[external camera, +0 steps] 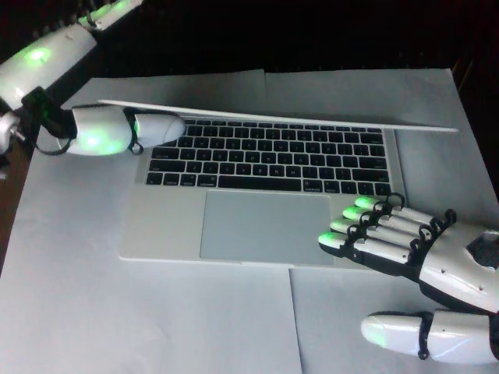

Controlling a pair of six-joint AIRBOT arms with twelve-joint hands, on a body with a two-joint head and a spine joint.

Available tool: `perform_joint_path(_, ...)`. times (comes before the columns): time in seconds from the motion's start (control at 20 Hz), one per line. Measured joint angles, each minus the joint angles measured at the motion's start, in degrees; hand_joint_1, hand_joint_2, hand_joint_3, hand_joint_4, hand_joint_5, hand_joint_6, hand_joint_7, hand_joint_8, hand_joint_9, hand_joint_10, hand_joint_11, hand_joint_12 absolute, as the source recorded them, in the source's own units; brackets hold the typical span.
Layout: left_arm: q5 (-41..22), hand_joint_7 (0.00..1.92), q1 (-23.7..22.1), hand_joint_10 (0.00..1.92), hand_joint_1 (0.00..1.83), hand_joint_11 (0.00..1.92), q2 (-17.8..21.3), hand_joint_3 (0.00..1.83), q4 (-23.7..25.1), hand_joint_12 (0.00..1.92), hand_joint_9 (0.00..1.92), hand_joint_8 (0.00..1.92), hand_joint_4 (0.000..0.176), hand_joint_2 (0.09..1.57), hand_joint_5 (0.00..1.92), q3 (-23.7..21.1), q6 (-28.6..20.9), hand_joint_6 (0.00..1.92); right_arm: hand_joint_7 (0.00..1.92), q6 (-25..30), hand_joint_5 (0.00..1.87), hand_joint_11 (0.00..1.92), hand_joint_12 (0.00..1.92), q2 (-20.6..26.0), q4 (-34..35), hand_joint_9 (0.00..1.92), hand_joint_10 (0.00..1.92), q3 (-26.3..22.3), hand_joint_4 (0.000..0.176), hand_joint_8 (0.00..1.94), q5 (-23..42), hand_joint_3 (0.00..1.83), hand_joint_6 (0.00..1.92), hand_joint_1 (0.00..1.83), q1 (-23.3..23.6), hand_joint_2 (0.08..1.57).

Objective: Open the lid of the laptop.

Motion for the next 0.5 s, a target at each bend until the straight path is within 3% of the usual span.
perform_joint_path(0.45, 5.90, 0.00, -7.17, 0.00, 0.54, 0.00, -1.90, 0.00, 0.20, 0.00, 0.00, 0.00, 0.176, 0.97, 0.00, 5.42, 0.87, 0.00, 0.12, 0.24, 0.14, 0.02, 0.01, 0.00, -0.81, 0.03, 0.01, 0.00, 0.000, 0.01, -0.17, 0.01, 0.01, 0.00, 0.00, 1.36)
perform_joint_path(0.5, 7.67, 0.00, -8.44, 0.00, 0.62, 0.00, -2.38, 0.00, 0.09, 0.00, 0.00, 0.00, 0.176, 0.97, 0.00, 6.25, 1.53, 0.00, 0.11, 0.22, 0.13, 0.02, 0.00, 0.00, -0.87, 0.02, 0.00, 0.00, 0.000, 0.01, -0.24, 0.01, 0.00, 0.00, 0.00, 1.36)
